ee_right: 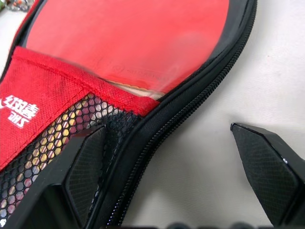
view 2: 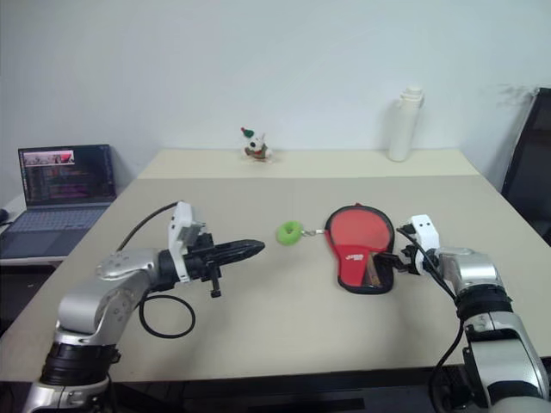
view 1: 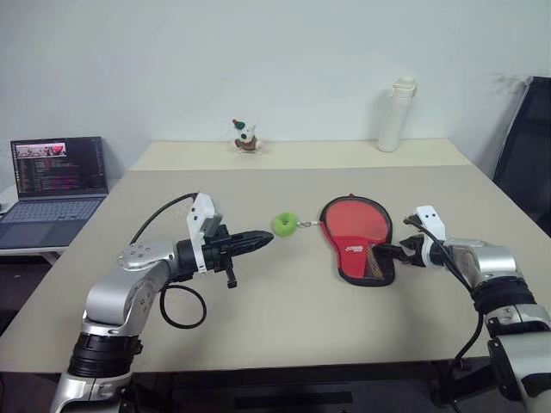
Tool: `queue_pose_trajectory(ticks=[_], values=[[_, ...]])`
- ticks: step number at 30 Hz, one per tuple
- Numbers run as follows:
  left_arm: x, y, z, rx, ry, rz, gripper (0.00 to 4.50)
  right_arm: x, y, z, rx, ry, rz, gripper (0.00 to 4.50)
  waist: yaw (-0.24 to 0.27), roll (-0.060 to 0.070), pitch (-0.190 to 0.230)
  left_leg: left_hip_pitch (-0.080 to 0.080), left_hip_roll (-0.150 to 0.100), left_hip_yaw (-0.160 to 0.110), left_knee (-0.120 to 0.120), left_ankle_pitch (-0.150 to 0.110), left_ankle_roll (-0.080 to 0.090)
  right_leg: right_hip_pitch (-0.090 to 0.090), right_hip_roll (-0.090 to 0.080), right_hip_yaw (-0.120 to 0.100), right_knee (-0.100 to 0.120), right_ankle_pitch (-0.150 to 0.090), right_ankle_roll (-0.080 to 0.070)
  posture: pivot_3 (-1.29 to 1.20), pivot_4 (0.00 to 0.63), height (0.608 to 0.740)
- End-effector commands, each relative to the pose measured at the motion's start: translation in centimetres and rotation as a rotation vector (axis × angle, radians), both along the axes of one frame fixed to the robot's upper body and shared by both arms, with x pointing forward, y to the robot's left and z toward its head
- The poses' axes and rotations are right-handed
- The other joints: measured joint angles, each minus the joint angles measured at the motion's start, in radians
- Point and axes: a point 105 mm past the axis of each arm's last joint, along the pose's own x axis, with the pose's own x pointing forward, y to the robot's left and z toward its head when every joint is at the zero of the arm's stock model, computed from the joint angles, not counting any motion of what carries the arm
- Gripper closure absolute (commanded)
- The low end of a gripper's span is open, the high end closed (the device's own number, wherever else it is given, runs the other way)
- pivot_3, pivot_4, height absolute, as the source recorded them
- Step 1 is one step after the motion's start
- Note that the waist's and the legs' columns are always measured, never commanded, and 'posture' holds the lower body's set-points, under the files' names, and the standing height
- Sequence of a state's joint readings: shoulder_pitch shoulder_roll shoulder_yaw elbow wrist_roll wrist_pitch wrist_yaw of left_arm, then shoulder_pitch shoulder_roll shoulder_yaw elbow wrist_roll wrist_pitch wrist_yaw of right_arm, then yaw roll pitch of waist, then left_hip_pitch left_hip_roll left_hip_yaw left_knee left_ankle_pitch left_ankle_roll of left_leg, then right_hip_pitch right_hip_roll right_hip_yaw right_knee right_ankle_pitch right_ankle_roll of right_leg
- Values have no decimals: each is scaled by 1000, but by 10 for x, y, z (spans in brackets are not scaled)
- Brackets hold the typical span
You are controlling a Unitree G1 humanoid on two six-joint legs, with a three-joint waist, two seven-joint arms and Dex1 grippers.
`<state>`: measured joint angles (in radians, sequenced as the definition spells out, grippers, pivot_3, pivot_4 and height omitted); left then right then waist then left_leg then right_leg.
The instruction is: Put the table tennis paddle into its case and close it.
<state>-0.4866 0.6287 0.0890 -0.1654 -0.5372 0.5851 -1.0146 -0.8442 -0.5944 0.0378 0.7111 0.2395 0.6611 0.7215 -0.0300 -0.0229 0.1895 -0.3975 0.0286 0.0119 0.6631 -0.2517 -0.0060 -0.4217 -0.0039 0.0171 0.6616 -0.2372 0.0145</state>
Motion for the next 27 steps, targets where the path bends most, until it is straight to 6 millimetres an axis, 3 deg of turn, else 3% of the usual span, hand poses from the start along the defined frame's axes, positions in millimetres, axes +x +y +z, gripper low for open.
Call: queue_pose_trajectory(ticks=[1, 5, 7, 16, 20, 27], values=[[-5, -1, 19, 0, -67, -16, 4492, -3, 9, -10, -6, 45, 52, 0, 0, 0, 0, 0, 0, 0, 0, 0, 0, 0, 0, 0, 0, 0, 0, 0, 150, 740], [-5, -1, 19, 3, -67, -14, 4492, -5, 21, -13, 17, 63, 94, 0, -3, 0, 0, 1, 0, 0, 0, 0, 0, 0, 1, 1, 0, 0, 0, 0, 150, 740], [-4, -1, 19, 10, -67, -15, 4500, -5, 28, -17, 28, 80, 109, 386, -5, -1, -1, 1, 0, 0, 0, 0, 0, 0, 1, 1, 1, 0, 0, 0, 150, 740], [-3, 0, 14, 45, -56, -27, 4500, -1, 50, -23, 91, 120, 130, 3312, -26, -3, -2, 6, 1, 0, -1, 0, 0, 2, 4, 2, 2, 1, -2, 0, 150, 740], [-8, 5, 5, 78, -26, -43, 4500, -4, 73, -15, 161, 121, 206, 4484, -31, -3, -2, 6, 1, 1, -1, 0, 0, 2, 5, 2, 3, 1, -2, 0, 150, 740], [-32, 20, -21, 177, 66, -100, 4500, -29, 116, 4, 225, 121, 401, 4484, -36, -2, -2, 4, 3, 1, -3, 0, 0, -1, 5, 4, 2, 0, -3, 0, 150, 740]])
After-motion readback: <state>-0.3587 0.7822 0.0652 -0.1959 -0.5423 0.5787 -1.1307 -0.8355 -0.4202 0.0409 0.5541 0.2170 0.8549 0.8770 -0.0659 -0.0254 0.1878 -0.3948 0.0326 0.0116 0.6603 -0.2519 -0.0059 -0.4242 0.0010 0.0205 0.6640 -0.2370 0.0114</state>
